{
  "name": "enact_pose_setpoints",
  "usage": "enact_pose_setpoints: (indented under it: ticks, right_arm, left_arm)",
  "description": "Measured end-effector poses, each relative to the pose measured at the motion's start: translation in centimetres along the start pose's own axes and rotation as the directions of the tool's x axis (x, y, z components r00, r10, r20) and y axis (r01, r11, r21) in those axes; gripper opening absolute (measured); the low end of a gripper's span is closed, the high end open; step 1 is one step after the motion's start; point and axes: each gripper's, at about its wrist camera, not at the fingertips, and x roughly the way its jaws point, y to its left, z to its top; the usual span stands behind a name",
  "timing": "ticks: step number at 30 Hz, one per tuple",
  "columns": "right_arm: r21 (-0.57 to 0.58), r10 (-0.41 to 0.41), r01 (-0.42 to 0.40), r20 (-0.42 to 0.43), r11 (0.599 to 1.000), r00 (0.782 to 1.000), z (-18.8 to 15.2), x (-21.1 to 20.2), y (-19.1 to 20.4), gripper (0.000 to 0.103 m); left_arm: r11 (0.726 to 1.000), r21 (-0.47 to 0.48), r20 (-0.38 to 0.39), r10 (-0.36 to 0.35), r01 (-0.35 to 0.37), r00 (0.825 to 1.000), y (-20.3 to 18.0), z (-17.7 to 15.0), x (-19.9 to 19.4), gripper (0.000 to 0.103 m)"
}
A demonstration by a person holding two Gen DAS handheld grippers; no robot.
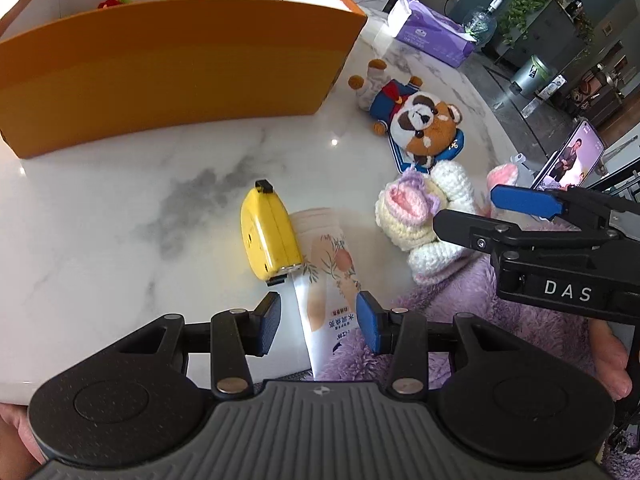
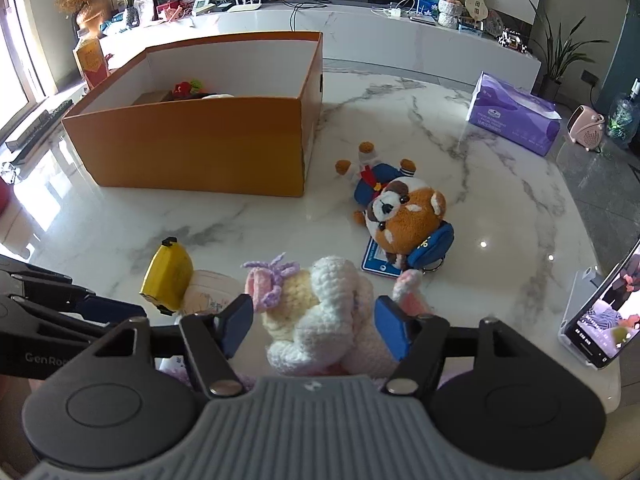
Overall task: Organize objects
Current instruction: 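Move left tool to white lotion bottle while right tool moves to crocheted cream bunny, then close left tool on lotion bottle while right tool grasps crocheted bunny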
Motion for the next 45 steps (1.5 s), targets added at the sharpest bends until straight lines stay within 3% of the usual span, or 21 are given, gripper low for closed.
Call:
enact_pose_setpoints:
  ticks: [5, 15, 21, 24, 31, 37, 41, 44, 45]
  right_arm:
    - [-0.057, -0.049, 0.045, -0.064, 0.997, 0.997, 0.2, 2.2, 0.2, 0.077]
    - [-0.034, -0.001, -0.002, -0.098, 0.999, 0.995, 0.8, 4.3, -0.5, 0.086]
    - [-0.016, -0.016, 0.015, -0.1, 1.0, 0.995, 1.1, 4.9, -0.5, 0.086]
    - [-0.009, -0.025, 0.024, -0.097, 1.0, 0.995, 1.0, 4.8, -0.6, 0.08]
    - [0.005, 0.0, 0.0, -0.092, 1.0, 0.996, 0.8, 4.5, -0.8, 0.077]
    - [0.048, 0.036, -0.032, -0.094, 0.998, 0.995, 0.8, 4.5, -1.4, 0.077]
    - [0.093, 0.06, -0.051, -0.093, 0.994, 0.994, 0.8, 4.4, -2.0, 0.076]
    - [0.107, 0.074, -0.065, -0.08, 0.992, 0.994, 0.7, 4.1, -2.2, 0.07]
    - [0.111, 0.086, -0.078, -0.071, 0.991, 0.994, 0.6, 3.9, -2.3, 0.062]
  left_arm:
    - [1.0, -0.029, -0.026, -0.004, 0.004, 1.0, 0.0, -0.2, 1.2, 0.051]
    - [0.999, -0.044, -0.029, -0.008, 0.007, 1.0, -0.6, 0.3, 2.4, 0.054]
    - [1.0, -0.014, -0.016, 0.022, -0.023, 1.0, -1.6, 0.4, 2.8, 0.055]
    - [0.999, -0.001, -0.011, 0.039, -0.039, 0.999, -2.1, 0.4, 3.0, 0.054]
    - [0.999, 0.014, -0.005, 0.049, -0.048, 0.999, -2.4, 0.6, 3.2, 0.046]
    - [1.0, 0.011, 0.022, 0.013, -0.013, 1.0, -2.1, 0.9, 2.6, 0.025]
    - [1.0, 0.017, 0.038, 0.003, -0.004, 0.999, -2.3, 1.0, 2.2, 0.021]
    - [1.0, 0.027, 0.054, 0.002, -0.003, 0.999, -2.5, 0.9, 1.6, 0.018]
    - [1.0, 0.028, 0.06, 0.001, -0.003, 0.998, -2.5, 0.8, 1.3, 0.018]
